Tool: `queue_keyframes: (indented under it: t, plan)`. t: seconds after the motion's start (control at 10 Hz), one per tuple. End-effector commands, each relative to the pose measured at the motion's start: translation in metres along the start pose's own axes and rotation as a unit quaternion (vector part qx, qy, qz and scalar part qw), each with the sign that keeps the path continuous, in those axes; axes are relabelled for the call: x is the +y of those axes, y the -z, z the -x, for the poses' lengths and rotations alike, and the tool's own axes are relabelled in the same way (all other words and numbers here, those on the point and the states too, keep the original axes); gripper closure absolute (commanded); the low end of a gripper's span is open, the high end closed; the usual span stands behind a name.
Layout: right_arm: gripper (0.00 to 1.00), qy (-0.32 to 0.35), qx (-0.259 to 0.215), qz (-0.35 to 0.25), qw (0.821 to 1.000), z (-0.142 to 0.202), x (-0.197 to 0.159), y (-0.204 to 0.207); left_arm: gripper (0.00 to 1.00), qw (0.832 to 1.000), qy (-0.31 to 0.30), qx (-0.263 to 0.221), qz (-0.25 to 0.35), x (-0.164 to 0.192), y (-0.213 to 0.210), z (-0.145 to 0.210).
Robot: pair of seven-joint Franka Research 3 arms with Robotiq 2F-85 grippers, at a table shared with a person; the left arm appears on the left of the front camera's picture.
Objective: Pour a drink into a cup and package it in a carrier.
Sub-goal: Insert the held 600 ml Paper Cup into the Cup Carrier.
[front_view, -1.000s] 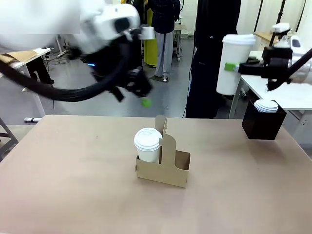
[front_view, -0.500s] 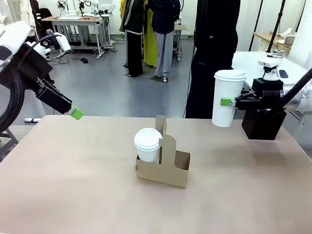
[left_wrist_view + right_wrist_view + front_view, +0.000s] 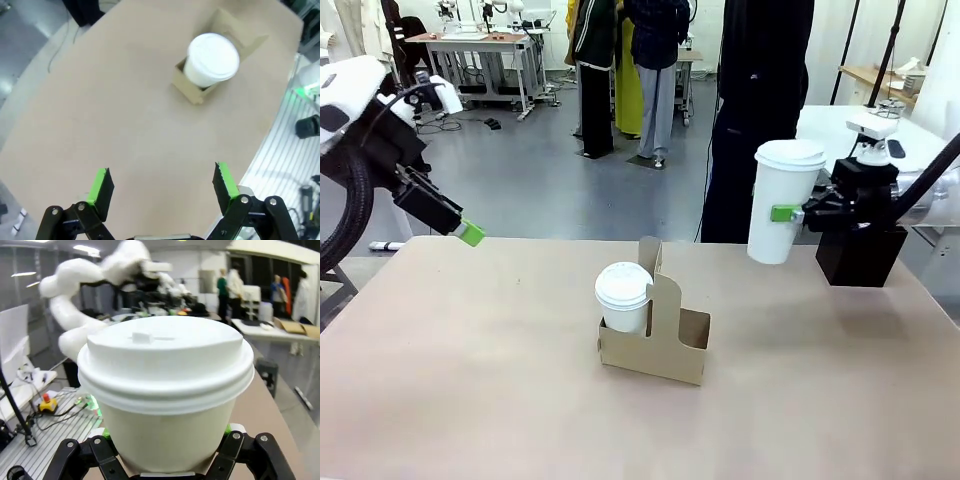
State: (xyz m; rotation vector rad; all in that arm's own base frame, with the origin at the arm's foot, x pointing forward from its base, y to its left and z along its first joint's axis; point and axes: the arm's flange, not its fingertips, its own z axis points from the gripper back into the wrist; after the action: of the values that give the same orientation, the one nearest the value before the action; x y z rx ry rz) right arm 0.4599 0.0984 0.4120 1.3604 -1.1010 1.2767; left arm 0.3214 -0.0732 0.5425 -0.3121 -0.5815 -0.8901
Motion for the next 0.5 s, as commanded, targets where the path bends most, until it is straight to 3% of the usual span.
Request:
queue_keyframes:
  t: [0.0,0.1,0.4]
  plan:
    - [0.19,-0.022,-0.010,-0.052,0.998,0.024,-0.002,0.021,0.00,0.999,0.041,-0.012,-0.021,0.030,0.031,0.028]
    - [0.19,-0.015,-0.010,-0.062,0.998,0.038,-0.002,0.038,0.00,0.997,0.066,-0.013,-0.035,0.041,0.039,0.036]
    - [0.19,-0.002,-0.024,-0.062,0.998,0.068,-0.009,0.069,0.00,0.991,0.132,-0.017,0.000,0.066,0.056,0.064]
